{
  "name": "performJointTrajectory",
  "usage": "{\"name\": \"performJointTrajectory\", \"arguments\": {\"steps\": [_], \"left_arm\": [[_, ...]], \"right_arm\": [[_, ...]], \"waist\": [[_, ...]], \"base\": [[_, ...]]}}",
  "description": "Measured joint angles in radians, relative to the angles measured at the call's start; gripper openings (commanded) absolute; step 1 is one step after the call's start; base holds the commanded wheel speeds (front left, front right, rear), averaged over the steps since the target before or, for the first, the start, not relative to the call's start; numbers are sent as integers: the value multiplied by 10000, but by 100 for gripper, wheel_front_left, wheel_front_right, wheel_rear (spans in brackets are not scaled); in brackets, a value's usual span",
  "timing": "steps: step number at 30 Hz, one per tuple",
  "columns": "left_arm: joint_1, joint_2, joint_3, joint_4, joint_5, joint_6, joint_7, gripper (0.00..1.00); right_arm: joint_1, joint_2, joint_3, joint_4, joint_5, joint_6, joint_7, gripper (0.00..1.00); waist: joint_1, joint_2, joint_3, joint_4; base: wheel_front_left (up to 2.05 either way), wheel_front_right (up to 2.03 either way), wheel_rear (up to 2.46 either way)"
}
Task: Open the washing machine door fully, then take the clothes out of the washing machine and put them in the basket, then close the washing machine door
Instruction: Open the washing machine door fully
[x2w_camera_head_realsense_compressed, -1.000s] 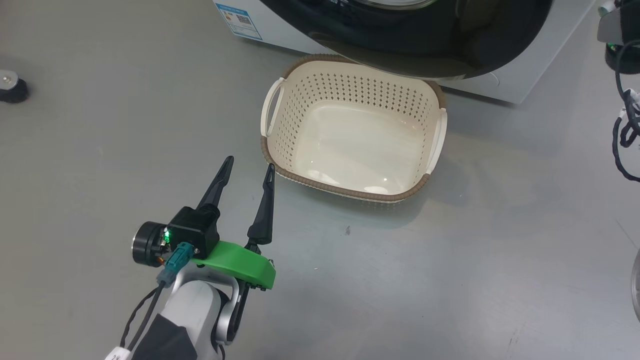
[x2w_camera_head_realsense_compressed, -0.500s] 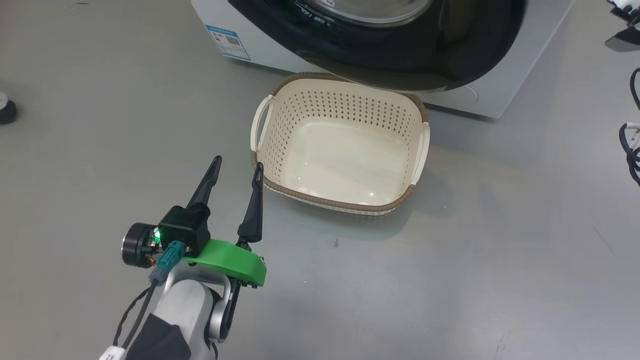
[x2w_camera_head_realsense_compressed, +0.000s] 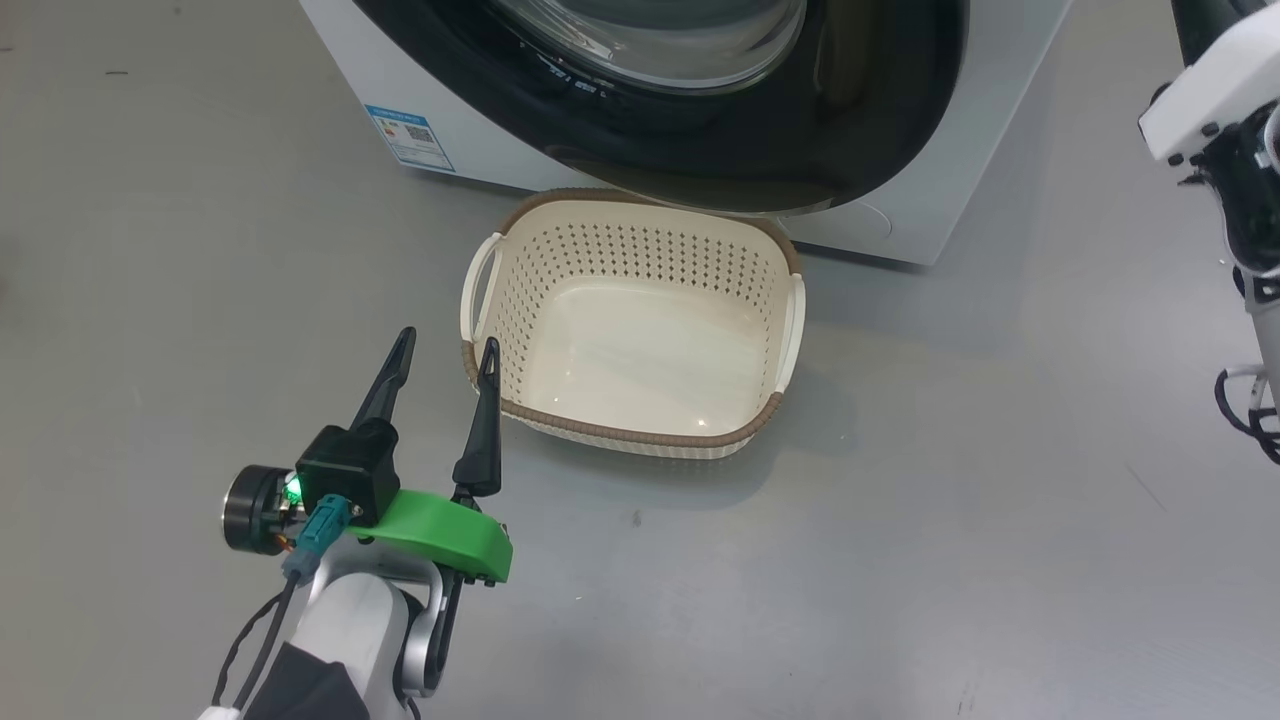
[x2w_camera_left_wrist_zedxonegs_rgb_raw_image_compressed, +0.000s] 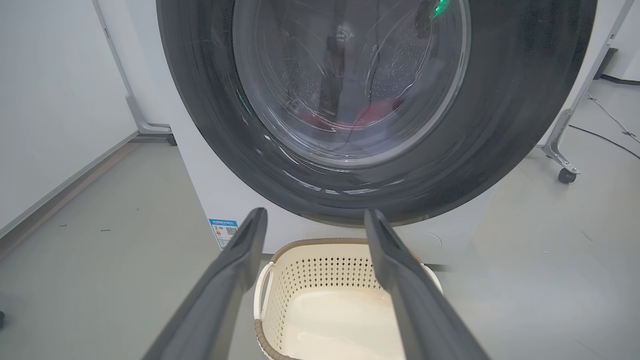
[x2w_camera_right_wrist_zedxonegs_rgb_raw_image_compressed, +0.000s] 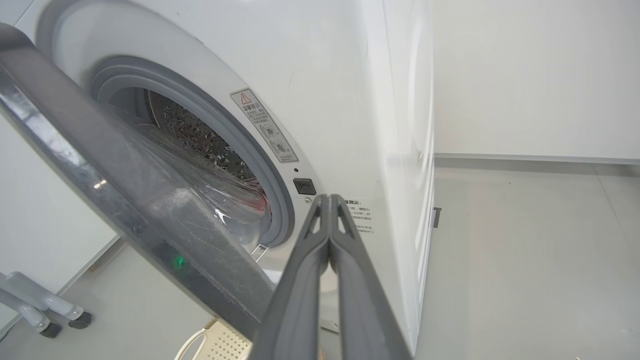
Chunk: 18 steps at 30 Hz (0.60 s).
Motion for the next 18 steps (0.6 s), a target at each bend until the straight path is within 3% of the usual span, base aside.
{"name": "performJointTrajectory", "arguments": {"steps": [12, 15, 16, 17, 18], "left_arm": [[339, 6, -6, 8, 0, 0, 0, 100], [341, 6, 8, -40, 0, 0, 0, 100], [341, 6, 23, -61, 0, 0, 0, 100], [342, 6, 44, -71, 0, 0, 0, 100], [344, 6, 73, -82, 0, 0, 0, 100]], "right_arm": [[2067, -433, 192, -792, -1369, -17, -2309, 0], [2628, -460, 121, -899, -1597, -244, -2767, 0], [2831, -460, 115, -936, -1657, -337, -2930, 36], [3036, -456, 111, -986, -1735, -431, -3101, 100], [3237, -449, 111, -1032, -1802, -493, -3248, 100]], "waist": [[0, 0, -349, -341], [0, 0, -382, -384], [0, 0, -394, -399], [0, 0, -405, -415], [0, 0, -418, -433]], "base": [[0, 0, 0], [0, 0, 0], [0, 0, 0], [0, 0, 0], [0, 0, 0]]}}
